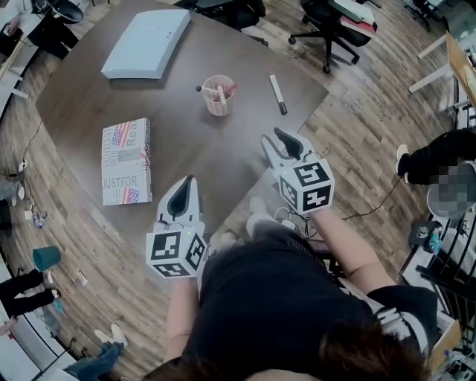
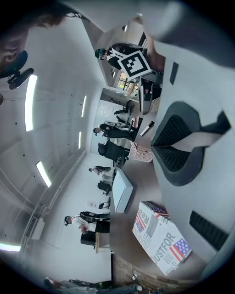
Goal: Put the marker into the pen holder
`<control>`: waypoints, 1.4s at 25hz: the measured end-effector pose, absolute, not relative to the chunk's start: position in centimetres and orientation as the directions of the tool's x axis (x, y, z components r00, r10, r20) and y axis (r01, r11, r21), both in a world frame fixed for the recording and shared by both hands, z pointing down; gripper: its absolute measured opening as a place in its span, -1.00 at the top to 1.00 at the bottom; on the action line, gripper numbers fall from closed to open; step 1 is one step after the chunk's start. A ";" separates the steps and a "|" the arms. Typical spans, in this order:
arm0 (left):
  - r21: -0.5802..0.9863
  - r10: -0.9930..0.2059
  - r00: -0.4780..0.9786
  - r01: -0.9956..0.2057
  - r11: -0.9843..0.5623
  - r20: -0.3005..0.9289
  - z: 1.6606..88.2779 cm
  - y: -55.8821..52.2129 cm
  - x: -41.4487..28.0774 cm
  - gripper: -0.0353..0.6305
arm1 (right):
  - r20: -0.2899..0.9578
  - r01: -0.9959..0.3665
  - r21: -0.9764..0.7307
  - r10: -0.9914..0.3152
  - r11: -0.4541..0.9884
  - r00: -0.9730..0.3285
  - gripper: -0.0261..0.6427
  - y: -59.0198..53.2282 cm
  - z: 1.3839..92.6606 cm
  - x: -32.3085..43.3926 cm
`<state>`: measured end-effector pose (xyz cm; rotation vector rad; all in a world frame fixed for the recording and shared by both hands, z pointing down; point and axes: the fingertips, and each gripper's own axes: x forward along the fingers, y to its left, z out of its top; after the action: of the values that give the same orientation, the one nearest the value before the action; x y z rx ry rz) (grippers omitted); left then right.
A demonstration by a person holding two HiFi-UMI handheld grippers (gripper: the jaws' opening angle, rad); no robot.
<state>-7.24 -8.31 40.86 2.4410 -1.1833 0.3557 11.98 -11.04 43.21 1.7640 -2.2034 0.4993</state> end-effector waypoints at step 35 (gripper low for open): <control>0.258 -0.677 0.536 -0.842 -0.474 0.505 45.5 -17.1 0.6 0.81 | 0.687 -0.997 -0.043 -0.723 0.063 -0.076 0.44 -20.6 55.6 23.4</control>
<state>0.58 -17.12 45.53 2.2992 -1.2318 0.4625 23.41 -20.65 55.56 1.7097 -1.8529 0.7274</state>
